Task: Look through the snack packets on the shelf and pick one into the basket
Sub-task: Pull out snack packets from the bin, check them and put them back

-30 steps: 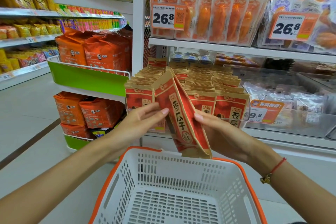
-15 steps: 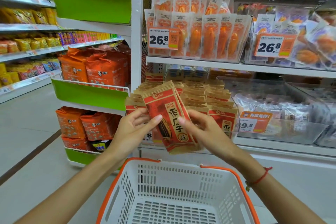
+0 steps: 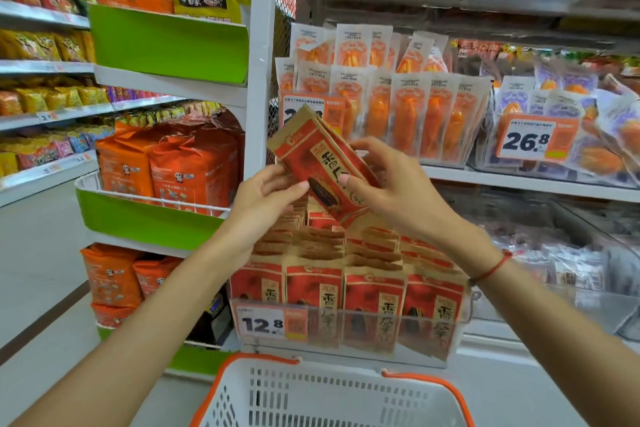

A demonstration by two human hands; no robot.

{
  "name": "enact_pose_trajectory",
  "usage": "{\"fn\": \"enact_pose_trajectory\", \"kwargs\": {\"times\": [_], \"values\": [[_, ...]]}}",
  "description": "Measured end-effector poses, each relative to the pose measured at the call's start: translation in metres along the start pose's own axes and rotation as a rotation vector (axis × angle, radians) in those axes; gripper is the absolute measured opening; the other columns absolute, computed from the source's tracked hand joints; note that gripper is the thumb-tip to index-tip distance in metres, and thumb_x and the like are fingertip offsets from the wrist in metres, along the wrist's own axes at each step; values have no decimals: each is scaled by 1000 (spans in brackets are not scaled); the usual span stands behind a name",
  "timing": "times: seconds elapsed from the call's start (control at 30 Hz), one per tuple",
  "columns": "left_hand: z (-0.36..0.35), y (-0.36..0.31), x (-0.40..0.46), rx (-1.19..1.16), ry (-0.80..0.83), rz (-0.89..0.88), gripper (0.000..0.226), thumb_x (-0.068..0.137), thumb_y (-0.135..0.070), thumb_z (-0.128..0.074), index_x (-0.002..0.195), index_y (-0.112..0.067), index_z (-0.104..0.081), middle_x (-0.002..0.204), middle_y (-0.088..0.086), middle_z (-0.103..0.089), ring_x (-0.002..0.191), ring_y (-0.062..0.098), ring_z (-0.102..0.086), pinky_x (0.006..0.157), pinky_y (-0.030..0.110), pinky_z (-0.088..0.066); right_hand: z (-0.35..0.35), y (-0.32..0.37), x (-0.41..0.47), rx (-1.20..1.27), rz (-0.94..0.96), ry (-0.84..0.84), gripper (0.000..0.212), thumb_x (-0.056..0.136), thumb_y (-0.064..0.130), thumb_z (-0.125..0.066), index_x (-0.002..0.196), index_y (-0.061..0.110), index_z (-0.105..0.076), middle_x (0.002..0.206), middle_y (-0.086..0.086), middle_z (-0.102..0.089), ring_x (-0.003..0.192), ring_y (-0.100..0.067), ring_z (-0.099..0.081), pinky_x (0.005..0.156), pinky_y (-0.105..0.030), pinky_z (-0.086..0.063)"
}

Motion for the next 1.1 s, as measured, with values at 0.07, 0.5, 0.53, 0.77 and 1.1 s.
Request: {"fn": "enact_pose_trajectory", "kwargs": {"times": [0.07,0.5,0.53,0.77,1.1], "values": [[4,4,13,1,-52,5,24,90,-17,-68,107,-31,-58,106,-14,-66,99,1,-65,84,20,-53,-6,-4,11,-147,53,9,37,93,32,-62,127,23,-50,111,0,-71,88,-17,-70,71,-37,-57],[29,38,47,334,-84,-57,13,88,-20,-70,101,-20,-65,92,-14,-66,86,-5,-60,75,13,-44,-51,-48,51,-225,-35,81,30,91,43,-63,111,21,-66,93,1,-63,85,-18,-57,66,-32,-44],[31,40,49,364,-80,-68,13,88,-20,-70,100,-20,-66,92,-13,-67,86,-4,-61,77,15,-44,-53,-51,51,-216,-53,91,30,90,43,-63,110,21,-67,87,3,-62,81,-16,-55,64,-30,-40],[25,41,57,651,-51,-90,24,95,-39,-56,107,-22,-67,100,-8,-69,94,9,-62,85,30,-45,-57,-78,47,-187,-222,169,32,86,46,-67,106,21,-65,98,3,-68,95,-18,-64,84,-41,-53],[-13,35,64,1196,130,-153,40,102,-45,-37,111,-22,-67,102,2,-58,117,28,-44,90,40,-36,-44,-90,42,-196,-192,65,14,86,38,-69,93,26,-71,77,10,-67,73,-7,-60,70,-28,-44]]}}
Point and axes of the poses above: each hand's wrist, its own x-axis towards the middle knuckle, its own z-axis out of the back of the hand, y = z × x, the point moved 5 cm from there along x, towards the middle knuckle
